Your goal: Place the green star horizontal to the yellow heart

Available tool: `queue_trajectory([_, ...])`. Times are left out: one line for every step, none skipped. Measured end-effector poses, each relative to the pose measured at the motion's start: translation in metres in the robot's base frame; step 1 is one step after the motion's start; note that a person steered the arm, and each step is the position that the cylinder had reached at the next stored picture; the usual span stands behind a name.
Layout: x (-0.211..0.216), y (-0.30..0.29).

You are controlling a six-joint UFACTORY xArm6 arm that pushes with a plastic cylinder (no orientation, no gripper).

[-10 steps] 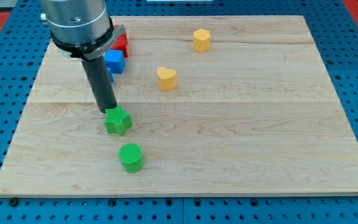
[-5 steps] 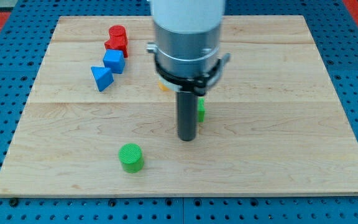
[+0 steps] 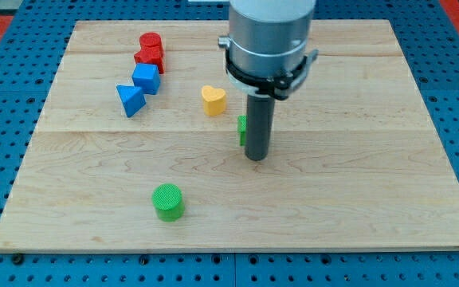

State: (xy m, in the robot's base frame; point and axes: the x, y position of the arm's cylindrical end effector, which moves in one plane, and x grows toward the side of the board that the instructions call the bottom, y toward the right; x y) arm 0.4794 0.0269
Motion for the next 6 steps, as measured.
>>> queue_trajectory([-0.011, -0.012])
queue_trajectory([-0.034, -0.014])
queue_trajectory([-0.065, 0.009])
queue_trajectory([0.010, 0.015])
queue_trajectory([0.135, -0.014])
queue_trajectory([0.135, -0.068])
